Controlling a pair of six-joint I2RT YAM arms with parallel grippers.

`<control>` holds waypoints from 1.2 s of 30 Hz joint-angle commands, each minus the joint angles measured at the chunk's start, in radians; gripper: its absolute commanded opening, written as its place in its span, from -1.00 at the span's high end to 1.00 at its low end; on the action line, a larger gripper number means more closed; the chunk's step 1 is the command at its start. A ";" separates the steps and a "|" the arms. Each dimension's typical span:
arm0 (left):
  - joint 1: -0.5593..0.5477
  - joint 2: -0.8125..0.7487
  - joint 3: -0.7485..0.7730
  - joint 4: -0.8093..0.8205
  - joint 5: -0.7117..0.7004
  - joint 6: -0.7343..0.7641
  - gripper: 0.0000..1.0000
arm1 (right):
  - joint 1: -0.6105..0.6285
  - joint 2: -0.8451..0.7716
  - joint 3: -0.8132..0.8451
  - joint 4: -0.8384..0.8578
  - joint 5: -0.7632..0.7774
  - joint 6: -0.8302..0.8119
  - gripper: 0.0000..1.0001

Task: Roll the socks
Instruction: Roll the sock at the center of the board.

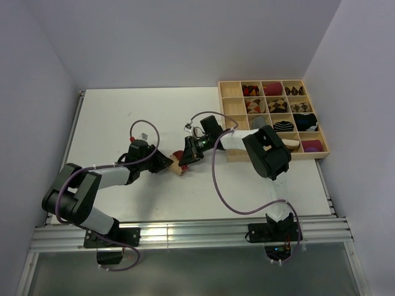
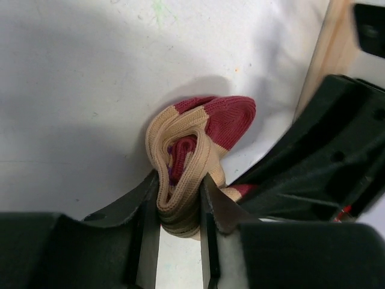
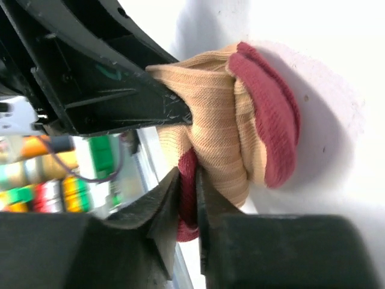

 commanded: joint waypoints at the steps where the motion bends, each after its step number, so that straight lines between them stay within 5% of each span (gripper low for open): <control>1: 0.001 -0.003 0.060 -0.276 -0.109 0.096 0.56 | 0.005 -0.156 -0.059 0.049 0.197 -0.086 0.40; 8: -0.004 0.028 0.235 -0.577 -0.185 0.189 0.60 | 0.089 -0.424 -0.210 0.114 0.590 -0.258 -0.21; 13: -0.008 0.077 0.327 -0.658 -0.184 0.234 0.59 | 0.252 -0.520 -0.279 0.166 0.929 -0.408 -0.43; 22: -0.008 0.147 0.397 -0.709 -0.147 0.268 0.59 | 0.568 -0.426 -0.300 0.333 1.434 -0.687 -0.50; 36: -0.008 0.178 0.427 -0.715 -0.098 0.292 0.59 | 0.660 -0.120 -0.210 0.456 1.649 -0.851 -0.47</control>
